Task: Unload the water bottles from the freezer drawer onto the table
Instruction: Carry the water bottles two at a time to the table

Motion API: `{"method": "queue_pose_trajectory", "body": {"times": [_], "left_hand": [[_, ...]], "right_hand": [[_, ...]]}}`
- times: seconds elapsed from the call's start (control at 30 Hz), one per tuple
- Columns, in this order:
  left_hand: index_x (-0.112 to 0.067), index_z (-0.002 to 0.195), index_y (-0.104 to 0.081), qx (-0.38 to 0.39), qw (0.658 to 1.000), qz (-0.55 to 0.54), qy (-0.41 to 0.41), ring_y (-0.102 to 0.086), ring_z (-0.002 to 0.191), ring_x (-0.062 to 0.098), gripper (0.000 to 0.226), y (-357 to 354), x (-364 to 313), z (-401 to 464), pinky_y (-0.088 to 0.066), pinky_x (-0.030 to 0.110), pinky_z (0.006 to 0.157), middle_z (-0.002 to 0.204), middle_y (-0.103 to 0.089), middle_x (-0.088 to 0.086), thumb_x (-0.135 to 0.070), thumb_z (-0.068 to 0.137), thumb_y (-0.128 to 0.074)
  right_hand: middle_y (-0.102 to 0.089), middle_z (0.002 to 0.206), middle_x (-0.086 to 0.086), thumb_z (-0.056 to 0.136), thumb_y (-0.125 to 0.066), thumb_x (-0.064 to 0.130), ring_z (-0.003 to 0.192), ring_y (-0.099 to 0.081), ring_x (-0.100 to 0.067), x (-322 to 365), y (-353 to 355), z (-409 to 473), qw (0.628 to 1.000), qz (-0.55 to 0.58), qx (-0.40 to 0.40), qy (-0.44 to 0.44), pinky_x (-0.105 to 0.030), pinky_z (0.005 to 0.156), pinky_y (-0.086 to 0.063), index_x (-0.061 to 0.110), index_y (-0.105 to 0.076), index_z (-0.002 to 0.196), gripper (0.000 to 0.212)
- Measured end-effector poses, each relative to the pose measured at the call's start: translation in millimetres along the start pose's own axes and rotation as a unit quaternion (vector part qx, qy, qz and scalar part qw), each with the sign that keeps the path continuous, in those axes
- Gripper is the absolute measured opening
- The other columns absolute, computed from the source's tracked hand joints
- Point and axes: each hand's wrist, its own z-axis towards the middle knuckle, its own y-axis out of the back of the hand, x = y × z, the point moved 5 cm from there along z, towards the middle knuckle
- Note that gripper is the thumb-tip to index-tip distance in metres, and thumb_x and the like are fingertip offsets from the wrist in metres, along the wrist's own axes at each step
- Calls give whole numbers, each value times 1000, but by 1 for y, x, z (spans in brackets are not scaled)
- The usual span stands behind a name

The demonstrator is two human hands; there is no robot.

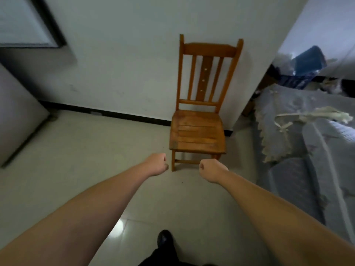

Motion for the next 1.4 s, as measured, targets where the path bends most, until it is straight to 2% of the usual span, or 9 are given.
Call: {"method": "queue_pose_trajectory", "body": {"times": [0.2, 0.33, 0.5, 0.6, 0.87, 0.93, 1.07, 1.23, 1.4], "left_hand": [[-9, 138, -38, -40, 993, -57, 97, -52, 120, 31, 47, 69, 94, 35, -43, 35, 95, 134, -52, 16, -24, 95, -50], [-9, 137, -41, -53, 983, -100, 141, -55, 117, 32, 45, 98, 141, 53, -44, 34, 94, 130, -55, 17, -25, 95, -49], [-7, 134, -45, -86, 968, -131, 194, -51, 123, 28, 41, 153, 196, 95, -40, 30, 98, 134, -53, 15, -23, 96, -48], [-5, 141, -38, -114, 959, -149, 214, -44, 131, 27, 47, 195, 216, 121, -36, 29, 104, 144, -44, 12, -23, 98, -44], [-4, 135, -45, -190, 920, -189, 287, -46, 129, 27, 40, 295, 283, 156, -36, 28, 101, 139, -48, 13, -22, 99, -43], [-7, 132, -48, -188, 908, -200, 315, -48, 126, 27, 39, 302, 308, 158, -38, 30, 101, 137, -51, 12, -25, 97, -47], [-9, 130, -49, -190, 892, -220, 346, -51, 122, 28, 38, 317, 355, 161, -41, 31, 98, 134, -53, 13, -24, 96, -49], [-9, 129, -49, -190, 883, -227, 363, -53, 117, 29, 37, 340, 423, 172, -42, 30, 92, 128, -56, 14, -25, 95, -49], [-10, 127, -51, -209, 881, -219, 364, -53, 116, 27, 36, 388, 513, 174, -41, 29, 91, 127, -56, 12, -26, 95, -50]], "right_hand": [[-65, 109, -10, 97, -42, 22, 98, -61, -28, 102, 40, 89, 995, -58, 8, 80, -36, 82, -51, 9, -65, 107, 28], [-65, 113, -12, 96, -41, 23, 104, -61, -30, 158, 61, 148, 985, -110, 25, 129, -34, 84, -49, 7, -65, 108, 31], [-58, 87, -7, 95, -40, 22, 90, -57, -27, 232, 95, 237, 968, -160, 40, 188, -31, 74, -43, 15, -57, 75, 27], [-60, 96, -12, 95, -40, 22, 95, -59, -31, 274, 119, 287, 958, -183, 41, 216, -32, 73, -42, 12, -58, 81, 25], [-60, 100, -18, 94, -40, 22, 86, -55, -25, 415, 173, 383, 917, -245, 39, 313, -30, 74, -42, 11, -49, 73, 25], [-64, 109, -17, 94, -40, 21, 97, -60, -30, 449, 175, 394, 908, -247, 42, 336, -33, 82, -48, 5, -62, 90, 28], [-60, 122, -19, 95, -40, 22, 110, -58, -33, 512, 174, 408, 892, -259, 49, 368, -38, 95, -48, 2, -61, 112, 34], [-58, 125, -22, 97, -38, 21, 113, -56, -34, 588, 160, 431, 880, -273, 57, 385, -35, 94, -45, -1, -59, 114, 35], [-60, 119, -22, 97, -39, 20, 107, -58, -35, 687, 145, 460, 879, -279, 71, 381, -37, 92, -47, -1, -61, 96, 30]]}}
